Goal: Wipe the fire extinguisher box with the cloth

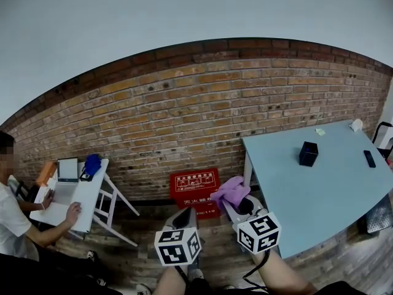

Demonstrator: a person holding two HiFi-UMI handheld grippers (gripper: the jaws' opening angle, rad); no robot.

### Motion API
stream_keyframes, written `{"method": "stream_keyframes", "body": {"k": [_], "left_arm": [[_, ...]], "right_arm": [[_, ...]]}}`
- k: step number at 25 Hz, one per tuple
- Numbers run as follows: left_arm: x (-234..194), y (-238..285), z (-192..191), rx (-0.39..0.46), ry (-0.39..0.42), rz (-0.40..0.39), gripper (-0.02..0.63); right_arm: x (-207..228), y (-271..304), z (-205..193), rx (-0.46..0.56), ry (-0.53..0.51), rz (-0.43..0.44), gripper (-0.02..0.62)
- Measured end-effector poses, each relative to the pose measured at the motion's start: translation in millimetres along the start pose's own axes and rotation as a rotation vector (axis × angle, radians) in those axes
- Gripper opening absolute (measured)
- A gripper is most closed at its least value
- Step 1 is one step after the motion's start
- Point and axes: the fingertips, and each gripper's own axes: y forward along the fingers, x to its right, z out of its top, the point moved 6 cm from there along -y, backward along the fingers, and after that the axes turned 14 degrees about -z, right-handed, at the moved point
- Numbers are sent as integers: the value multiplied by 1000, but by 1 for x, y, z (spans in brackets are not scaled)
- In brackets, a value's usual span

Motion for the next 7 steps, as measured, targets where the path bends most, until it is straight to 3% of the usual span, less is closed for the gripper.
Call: {"method": "stream_keyframes", "body": {"k": [7], "left_arm": [[3,-7,1,8,2,-7,6]], "right_arm": [[-11,-3,-3,-14,-3,23,94]]}}
